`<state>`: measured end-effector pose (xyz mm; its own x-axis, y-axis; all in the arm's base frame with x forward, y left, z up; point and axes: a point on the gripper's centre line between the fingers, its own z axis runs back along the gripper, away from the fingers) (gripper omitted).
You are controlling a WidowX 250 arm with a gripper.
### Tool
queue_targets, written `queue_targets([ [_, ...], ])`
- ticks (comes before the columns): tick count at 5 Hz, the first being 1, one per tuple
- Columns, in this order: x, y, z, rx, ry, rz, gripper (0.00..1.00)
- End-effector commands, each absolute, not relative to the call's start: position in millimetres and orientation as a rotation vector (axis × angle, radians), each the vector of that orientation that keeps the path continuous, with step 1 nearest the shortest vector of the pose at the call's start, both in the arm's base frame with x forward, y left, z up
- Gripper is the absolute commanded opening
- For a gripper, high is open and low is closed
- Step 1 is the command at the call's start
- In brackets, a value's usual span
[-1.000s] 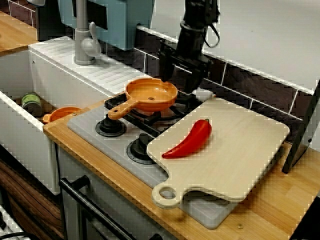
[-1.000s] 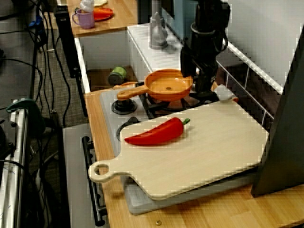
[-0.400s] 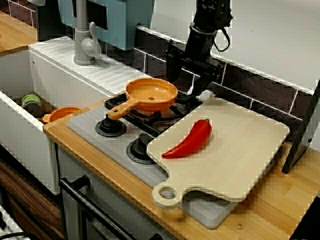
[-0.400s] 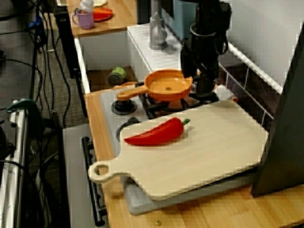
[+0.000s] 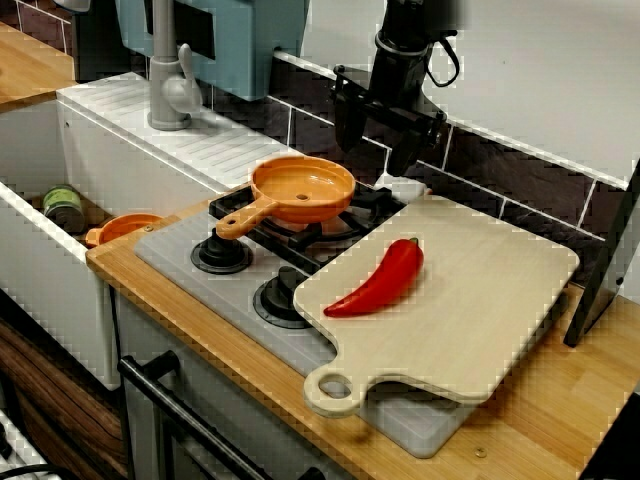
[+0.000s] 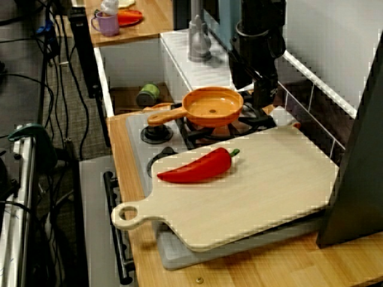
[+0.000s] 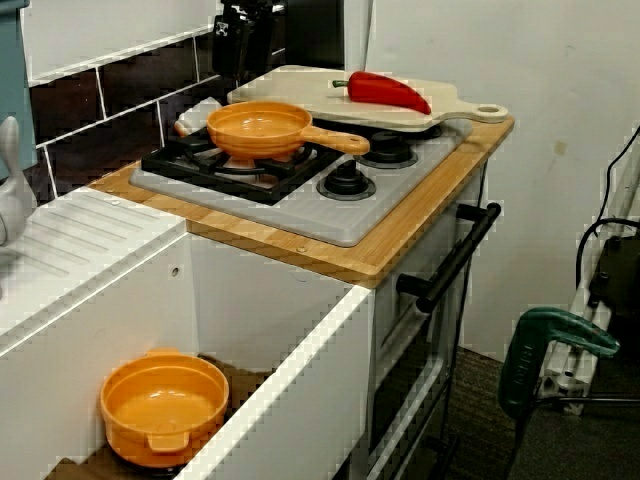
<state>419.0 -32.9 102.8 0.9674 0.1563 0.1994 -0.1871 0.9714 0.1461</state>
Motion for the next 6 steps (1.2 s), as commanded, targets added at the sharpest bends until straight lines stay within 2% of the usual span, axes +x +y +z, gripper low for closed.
queue_targets([
  [1, 424, -30, 143, 0.141, -0.309, 0.181, 1.00],
  [5, 441, -13, 140, 0.130, -0.372, 0.204, 1.00],
  [6, 444, -8, 132, 0.090, -0.393, 0.217, 1.00],
])
